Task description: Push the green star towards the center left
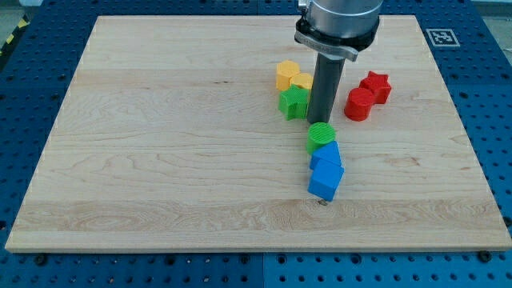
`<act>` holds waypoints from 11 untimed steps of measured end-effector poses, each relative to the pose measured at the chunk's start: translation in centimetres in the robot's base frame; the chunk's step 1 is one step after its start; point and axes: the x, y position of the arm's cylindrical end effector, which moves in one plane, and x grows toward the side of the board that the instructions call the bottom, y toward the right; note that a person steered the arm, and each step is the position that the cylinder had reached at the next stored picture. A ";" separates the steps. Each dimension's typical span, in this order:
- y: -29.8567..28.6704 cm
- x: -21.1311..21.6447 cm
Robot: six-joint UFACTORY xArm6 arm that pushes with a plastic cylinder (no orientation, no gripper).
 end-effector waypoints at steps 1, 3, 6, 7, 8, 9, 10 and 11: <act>0.0 -1.7; -6.6 -1.6; -11.3 -1.6; -14.8 -1.7; -17.1 -2.6; -17.7 -4.9; -19.8 -5.0; -22.7 -5.0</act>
